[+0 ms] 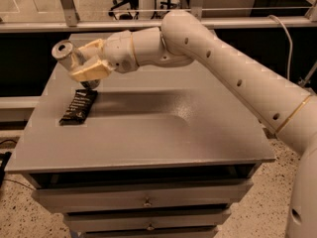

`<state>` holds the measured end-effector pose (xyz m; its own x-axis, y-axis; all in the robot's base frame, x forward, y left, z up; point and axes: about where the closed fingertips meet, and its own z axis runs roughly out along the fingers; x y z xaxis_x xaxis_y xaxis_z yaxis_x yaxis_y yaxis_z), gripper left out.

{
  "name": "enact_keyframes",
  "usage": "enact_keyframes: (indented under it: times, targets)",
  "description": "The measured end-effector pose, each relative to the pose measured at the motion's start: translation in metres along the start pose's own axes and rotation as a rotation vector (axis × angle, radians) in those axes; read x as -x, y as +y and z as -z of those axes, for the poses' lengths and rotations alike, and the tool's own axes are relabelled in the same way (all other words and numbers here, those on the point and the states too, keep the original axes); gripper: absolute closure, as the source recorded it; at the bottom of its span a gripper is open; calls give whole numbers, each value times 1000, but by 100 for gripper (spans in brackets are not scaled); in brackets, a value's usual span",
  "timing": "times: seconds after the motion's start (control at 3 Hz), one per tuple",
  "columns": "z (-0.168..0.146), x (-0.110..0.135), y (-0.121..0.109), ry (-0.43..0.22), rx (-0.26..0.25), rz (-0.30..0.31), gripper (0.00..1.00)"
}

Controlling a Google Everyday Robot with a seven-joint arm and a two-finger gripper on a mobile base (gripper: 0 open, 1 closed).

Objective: Move redbull can near rxbar chocolate

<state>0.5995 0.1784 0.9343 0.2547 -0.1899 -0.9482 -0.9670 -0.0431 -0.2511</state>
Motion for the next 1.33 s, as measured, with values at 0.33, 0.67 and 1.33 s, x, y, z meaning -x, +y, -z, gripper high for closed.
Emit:
enact_keyframes:
  times: [0.33, 0.67, 1.33]
  targets:
    - [12, -24, -1, 10, -45, -57, 100]
    - [16, -36, 0, -2, -65, -88, 100]
    - [27, -50, 0, -5, -92, -102, 62]
